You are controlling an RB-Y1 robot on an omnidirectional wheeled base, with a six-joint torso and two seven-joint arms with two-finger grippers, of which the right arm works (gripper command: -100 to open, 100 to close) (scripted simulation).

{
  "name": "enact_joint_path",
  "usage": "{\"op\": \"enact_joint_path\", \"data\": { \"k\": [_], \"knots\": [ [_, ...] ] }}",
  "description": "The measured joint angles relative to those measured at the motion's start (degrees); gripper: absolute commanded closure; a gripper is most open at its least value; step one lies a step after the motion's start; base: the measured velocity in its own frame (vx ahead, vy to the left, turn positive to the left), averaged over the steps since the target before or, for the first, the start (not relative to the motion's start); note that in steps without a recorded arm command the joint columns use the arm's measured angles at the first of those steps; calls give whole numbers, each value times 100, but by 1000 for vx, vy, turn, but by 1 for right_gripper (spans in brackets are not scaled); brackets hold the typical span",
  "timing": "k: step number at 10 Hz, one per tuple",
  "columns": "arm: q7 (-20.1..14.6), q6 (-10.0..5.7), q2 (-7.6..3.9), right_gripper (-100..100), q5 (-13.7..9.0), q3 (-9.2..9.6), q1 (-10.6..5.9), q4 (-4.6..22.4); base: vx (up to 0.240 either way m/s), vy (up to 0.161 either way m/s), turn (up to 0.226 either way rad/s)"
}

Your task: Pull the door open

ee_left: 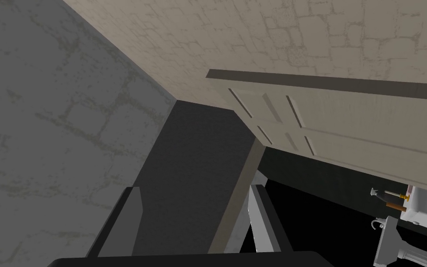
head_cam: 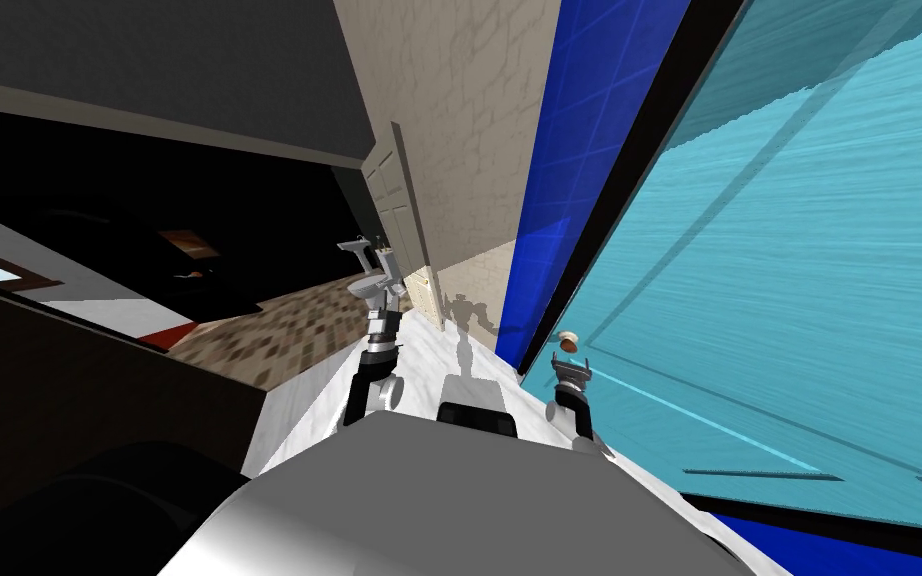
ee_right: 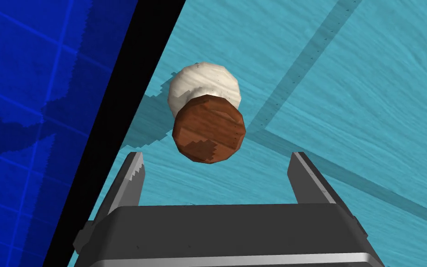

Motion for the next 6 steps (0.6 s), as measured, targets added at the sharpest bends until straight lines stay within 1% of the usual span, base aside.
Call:
{"op": "enact_joint_path", "data": {
  "k": [1, 2, 4, 6],
  "knots": [
    [-151, -16, 23, -100, -65, 16, -29, 27, -77, -11, 70],
    [-312, -6, 63, -100, -153, 35, -29, -17, -55, -11, 27],
    [-600, -10, 98, -100, -258, 60, -57, -12, -67, -8, 59],
    [-892, -1, 150, -100, -376, 88, -60, -55, -62, -4, 25]
  ]
}}
